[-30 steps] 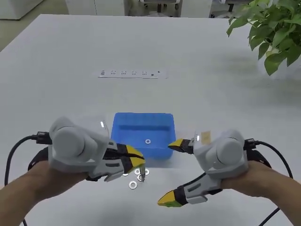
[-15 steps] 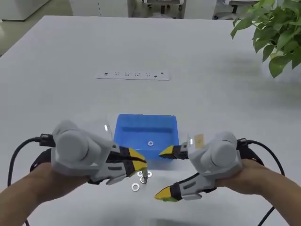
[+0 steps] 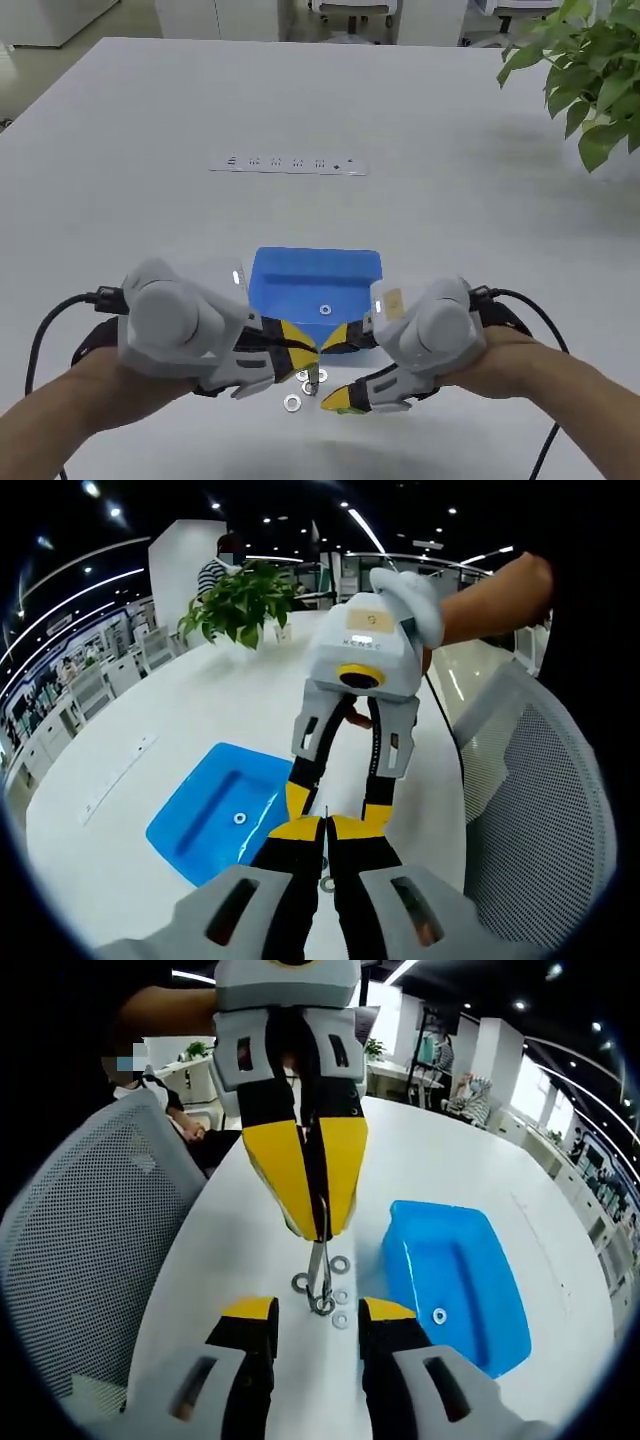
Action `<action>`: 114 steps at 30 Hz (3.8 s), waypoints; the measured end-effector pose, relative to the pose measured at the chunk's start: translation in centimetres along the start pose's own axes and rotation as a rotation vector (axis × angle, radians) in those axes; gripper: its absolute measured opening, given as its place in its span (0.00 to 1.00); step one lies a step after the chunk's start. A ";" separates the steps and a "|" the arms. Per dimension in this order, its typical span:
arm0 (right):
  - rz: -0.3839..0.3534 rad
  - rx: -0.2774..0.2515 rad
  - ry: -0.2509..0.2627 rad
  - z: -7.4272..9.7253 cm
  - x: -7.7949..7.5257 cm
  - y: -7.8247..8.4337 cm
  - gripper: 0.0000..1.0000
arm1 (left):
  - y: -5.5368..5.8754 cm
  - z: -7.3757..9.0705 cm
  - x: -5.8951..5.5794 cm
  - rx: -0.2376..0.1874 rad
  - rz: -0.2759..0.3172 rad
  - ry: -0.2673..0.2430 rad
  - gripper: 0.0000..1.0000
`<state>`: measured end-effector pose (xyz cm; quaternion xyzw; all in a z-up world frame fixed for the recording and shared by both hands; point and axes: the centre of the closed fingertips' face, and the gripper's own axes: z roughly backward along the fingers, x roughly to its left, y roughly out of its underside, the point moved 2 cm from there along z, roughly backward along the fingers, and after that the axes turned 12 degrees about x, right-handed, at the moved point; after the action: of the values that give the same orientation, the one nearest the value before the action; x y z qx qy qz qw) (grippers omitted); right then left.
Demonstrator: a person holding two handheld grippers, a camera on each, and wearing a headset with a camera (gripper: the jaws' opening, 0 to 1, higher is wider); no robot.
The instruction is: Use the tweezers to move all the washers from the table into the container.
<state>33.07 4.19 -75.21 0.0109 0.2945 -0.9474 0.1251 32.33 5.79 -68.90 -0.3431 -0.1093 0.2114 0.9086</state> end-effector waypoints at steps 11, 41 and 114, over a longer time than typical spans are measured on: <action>0.079 0.039 -0.032 -0.8 -0.2 -0.3 0.22 | 0.0 0.0 -0.1 0.008 -0.007 0.007 0.05; 0.140 0.060 -0.078 -1.4 0.2 -0.6 0.11 | 0.1 -0.2 0.1 0.015 -0.009 0.015 0.05; 0.143 0.050 -0.044 4.7 -3.7 -3.7 0.09 | 0.5 3.0 1.5 -0.135 0.144 -0.065 0.86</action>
<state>36.05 5.34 -68.88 0.0143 0.2666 -0.9430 0.1986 32.47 8.53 -66.89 -0.4034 -0.1278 0.2794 0.8619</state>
